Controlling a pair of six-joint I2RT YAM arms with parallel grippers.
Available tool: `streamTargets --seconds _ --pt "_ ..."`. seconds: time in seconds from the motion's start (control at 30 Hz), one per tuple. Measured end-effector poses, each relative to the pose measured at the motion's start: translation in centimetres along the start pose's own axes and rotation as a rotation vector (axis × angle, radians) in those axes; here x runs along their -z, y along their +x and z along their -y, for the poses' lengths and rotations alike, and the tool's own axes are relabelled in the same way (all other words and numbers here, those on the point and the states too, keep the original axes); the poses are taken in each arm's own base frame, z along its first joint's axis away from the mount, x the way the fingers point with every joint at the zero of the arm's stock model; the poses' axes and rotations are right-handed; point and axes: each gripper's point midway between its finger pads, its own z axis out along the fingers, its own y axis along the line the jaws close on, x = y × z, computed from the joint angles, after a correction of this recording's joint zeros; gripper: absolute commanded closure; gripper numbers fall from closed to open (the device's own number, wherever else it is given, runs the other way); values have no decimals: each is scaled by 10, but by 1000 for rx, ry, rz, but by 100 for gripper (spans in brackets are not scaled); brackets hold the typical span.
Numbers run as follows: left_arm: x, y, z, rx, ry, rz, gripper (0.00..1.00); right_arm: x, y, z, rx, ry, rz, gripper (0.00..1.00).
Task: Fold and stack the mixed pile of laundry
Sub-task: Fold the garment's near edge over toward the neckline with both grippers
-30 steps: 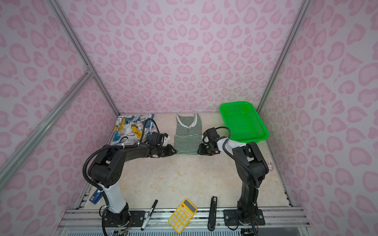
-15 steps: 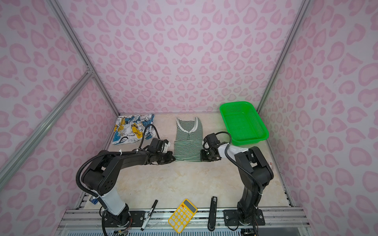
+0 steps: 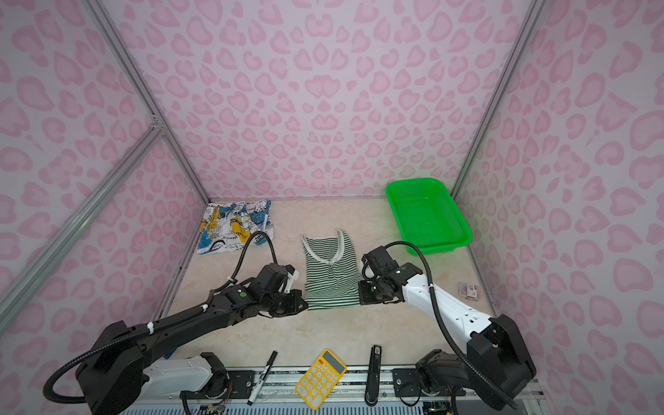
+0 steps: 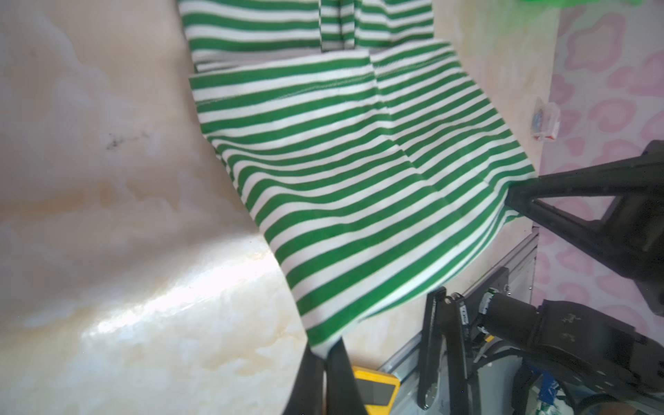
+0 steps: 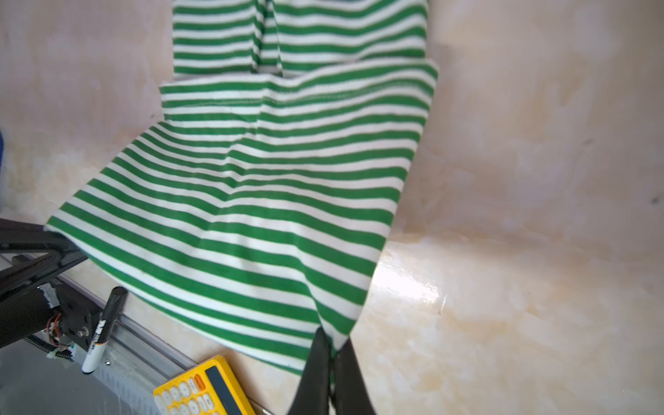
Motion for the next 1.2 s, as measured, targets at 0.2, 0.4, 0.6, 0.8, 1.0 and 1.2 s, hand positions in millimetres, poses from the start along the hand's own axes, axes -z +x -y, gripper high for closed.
streamTargets --seconds 0.2,0.4,0.6,0.8,1.0,1.2 --pt "37 -57 28 -4 25 122 97 27 -55 -13 4 -1 89 100" --pt "32 -120 -3 59 27 140 97 12 -127 -13 13 -41 86 100" --pt "3 -169 -20 69 79 96 97 -31 -174 -4 21 -60 39 100" --pt "-22 -219 -20 24 140 76 97 -57 -206 13 -20 -71 40 89" --pt "-53 -245 -53 80 135 52 92 -75 -226 35 -67 -64 57 68" --pt "-65 -258 -72 133 196 67 52 -64 -232 26 -6 -65 108 62"
